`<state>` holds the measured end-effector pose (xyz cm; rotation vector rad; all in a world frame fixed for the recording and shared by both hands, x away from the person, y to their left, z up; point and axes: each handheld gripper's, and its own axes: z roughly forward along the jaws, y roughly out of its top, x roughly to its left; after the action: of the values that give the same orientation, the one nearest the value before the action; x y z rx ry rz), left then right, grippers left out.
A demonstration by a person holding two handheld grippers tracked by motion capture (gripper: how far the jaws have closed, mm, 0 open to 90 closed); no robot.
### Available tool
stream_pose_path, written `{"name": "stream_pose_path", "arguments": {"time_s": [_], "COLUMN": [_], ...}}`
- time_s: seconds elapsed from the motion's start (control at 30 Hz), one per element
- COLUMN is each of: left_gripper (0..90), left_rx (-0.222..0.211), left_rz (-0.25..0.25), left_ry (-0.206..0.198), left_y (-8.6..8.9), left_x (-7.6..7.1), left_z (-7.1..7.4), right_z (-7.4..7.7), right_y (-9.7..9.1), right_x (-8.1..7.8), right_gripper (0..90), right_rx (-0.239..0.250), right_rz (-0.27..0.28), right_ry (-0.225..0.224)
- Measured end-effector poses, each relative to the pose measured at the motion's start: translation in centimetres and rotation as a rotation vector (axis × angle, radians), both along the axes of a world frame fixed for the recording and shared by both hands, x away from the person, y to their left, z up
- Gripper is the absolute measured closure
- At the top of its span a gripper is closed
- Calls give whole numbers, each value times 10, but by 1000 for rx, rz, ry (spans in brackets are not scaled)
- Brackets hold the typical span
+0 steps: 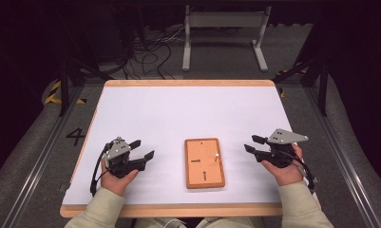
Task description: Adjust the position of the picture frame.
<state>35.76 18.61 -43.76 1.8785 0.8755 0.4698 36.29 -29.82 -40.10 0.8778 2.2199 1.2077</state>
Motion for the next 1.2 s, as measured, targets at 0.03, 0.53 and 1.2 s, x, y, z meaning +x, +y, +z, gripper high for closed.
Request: {"name": "stream_pose_path", "arguments": {"time_s": [0.03, 0.53, 1.2], "left_gripper": [325, 326, 326], "left_rx": [-1, -2, 6], "left_rz": [2, 7, 7], "left_ry": [1, -7, 2], "left_y": [0, 1, 0], "left_x": [0, 0, 1], "left_z": [0, 1, -1], "right_z": [1, 15, -15], "right_y": [0, 10, 54], "right_x": [-1, -12, -12], "right_gripper": [632, 900, 900], "right_rx": [-8, -8, -233], "right_rz": [11, 146, 262], "right_ry": [4, 60, 283]}}
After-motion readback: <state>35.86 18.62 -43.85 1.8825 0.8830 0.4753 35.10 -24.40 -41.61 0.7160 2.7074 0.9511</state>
